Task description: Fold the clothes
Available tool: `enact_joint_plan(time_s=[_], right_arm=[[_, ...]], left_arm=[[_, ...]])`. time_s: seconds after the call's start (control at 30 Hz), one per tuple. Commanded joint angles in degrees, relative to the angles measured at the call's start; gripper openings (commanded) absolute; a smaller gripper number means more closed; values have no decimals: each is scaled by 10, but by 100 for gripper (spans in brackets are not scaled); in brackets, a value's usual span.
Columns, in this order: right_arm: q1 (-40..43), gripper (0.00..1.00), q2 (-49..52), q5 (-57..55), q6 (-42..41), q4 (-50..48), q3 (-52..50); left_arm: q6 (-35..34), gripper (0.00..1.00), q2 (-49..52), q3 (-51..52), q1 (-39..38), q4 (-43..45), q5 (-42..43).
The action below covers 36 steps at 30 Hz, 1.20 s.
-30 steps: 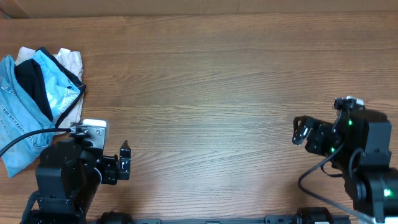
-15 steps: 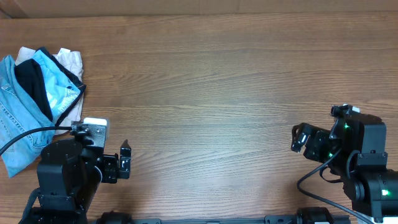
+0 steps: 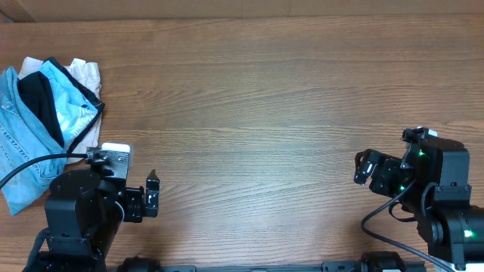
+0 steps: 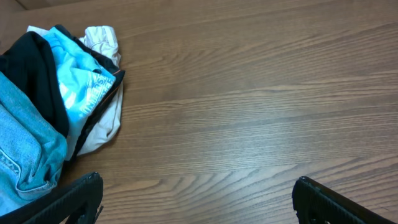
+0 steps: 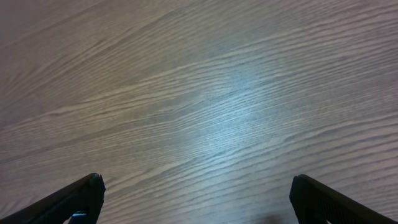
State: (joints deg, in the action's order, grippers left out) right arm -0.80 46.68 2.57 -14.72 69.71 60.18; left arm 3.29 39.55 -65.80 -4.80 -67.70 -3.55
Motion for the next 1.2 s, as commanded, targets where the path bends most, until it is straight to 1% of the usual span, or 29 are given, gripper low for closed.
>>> enact_joint_plan(time_s=[0.0,0.17,0.33,0.47,0.7,0.97,1.13,1.17], right_arm=[[-3,100,1,-4,19,-12,-5],[-4,100,3,3,63,-47,-11],[-5,100,-31,5,80,-137,-66],[-6,100,-95,17,79,-234,-162],[-11,100,-252,40,76,-469,-355],[-12,100,-401,39,77,-629,-504],[-12,100,-466,32,77,-702,-574],[-12,100,-465,28,77,-724,-586]], left_arm=[[-9,100,1,5,-2,0,-7],[-9,100,1,5,-2,0,-7],[-9,100,1,5,-2,0,-7],[-9,100,1,5,-2,0,-7],[-9,100,1,5,-2,0,-7],[-9,100,1,5,-2,0,-7],[-9,100,1,5,-2,0,-7],[-9,100,1,5,-2,0,-7]])
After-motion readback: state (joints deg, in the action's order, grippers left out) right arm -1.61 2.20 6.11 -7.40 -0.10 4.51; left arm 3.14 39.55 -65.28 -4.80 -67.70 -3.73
